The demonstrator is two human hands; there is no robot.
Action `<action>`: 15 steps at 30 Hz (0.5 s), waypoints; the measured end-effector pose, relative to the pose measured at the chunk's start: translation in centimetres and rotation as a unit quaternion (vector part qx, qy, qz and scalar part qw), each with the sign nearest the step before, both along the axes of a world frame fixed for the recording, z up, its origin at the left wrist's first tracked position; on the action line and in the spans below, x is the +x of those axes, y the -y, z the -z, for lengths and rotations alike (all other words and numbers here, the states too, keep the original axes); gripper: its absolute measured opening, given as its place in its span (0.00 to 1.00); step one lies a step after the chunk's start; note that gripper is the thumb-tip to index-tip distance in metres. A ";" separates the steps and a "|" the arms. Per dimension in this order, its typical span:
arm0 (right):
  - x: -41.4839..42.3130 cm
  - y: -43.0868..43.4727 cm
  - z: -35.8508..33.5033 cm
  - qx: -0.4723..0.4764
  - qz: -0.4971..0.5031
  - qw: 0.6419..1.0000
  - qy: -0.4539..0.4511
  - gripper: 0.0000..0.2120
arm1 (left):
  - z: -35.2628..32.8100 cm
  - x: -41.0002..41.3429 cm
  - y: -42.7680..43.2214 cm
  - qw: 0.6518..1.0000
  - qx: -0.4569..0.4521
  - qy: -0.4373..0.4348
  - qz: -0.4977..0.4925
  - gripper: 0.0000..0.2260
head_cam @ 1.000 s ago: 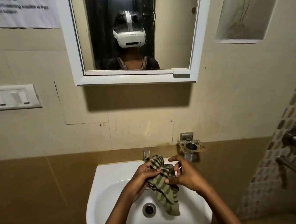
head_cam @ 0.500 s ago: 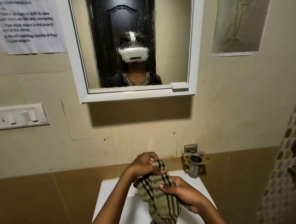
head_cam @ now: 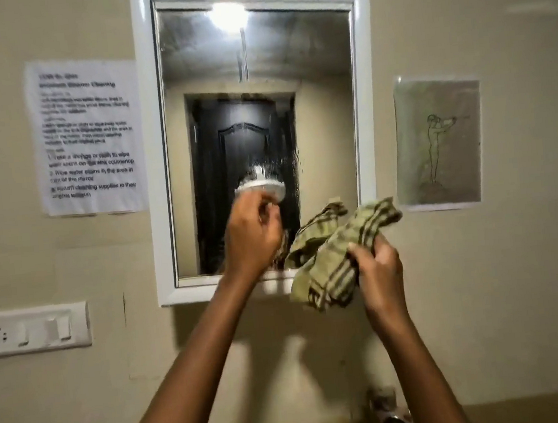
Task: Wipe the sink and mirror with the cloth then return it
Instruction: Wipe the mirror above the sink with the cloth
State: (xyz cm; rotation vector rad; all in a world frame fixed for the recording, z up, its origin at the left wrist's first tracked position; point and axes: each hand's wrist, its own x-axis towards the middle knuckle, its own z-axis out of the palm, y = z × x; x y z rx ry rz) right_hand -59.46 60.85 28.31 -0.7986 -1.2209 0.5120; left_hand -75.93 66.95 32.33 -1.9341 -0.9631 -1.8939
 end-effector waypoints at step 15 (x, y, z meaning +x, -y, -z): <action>-1.0 -13.4 -17.0 0.146 0.459 0.843 0.239 0.19 | -13.4 -11.6 -5.5 0.961 0.142 0.168 -0.167 0.20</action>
